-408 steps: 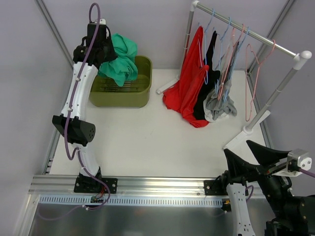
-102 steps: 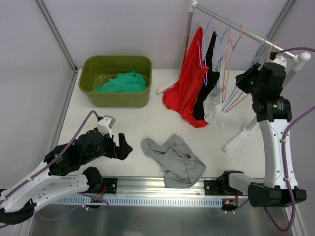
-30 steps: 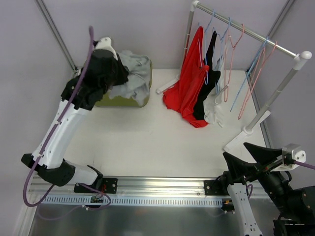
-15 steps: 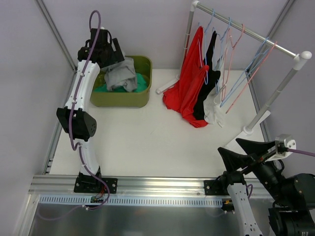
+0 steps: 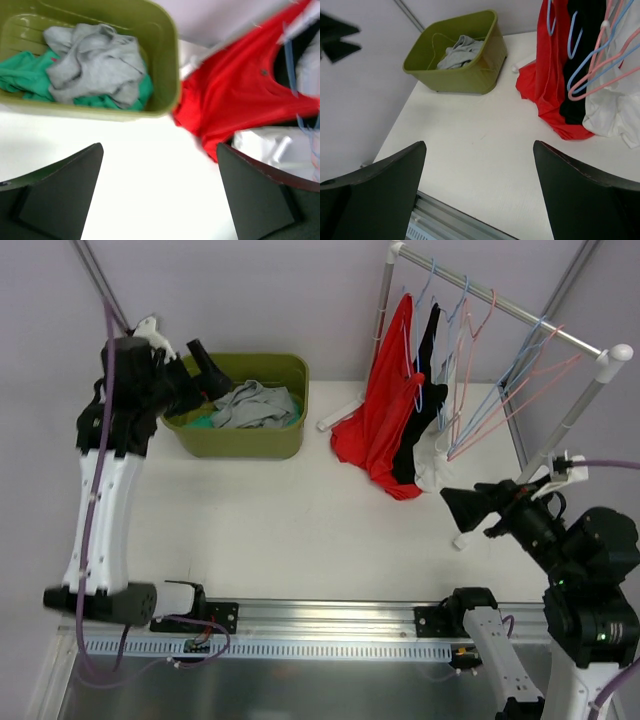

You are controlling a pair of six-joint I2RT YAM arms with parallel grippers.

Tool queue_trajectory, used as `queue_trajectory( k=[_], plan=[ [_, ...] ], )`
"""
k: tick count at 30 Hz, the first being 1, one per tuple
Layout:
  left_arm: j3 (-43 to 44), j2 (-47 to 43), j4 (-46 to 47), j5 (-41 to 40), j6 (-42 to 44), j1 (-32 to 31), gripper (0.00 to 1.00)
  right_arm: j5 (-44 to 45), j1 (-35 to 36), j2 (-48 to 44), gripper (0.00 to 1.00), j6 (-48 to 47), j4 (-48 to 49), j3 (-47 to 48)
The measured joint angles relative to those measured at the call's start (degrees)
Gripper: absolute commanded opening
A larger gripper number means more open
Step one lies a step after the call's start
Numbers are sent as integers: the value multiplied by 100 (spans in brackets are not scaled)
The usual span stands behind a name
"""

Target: Remove the tank top from the hanger

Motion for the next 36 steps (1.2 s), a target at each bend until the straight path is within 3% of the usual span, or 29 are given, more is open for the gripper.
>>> queue_trajectory(
  k=[6,14,22,31,33,36],
  plan=[
    [-2284,-2809,-4,417,15,-232,99,627,11,1725,64,-326,94,1239],
    [-4487,-4612,-236,695,304,-232,99,1928,11,3711,53,-807,151,2214],
    [-5230,-5418,-140,706,531,-232,99,2520,11,4970,47,-999,319,3049],
    [-5427,-5517,-76,710,531,-240,99,2754,17,5622,44,-1043,737,3071],
    [-5427,-5515,-55,713,531,-273,99,2780,22,5720,39,-1054,837,3071],
    [-5429,-5517,-42,717,531,-275,99,2820,35,5792,21,-1054,960,3064]
  ],
)
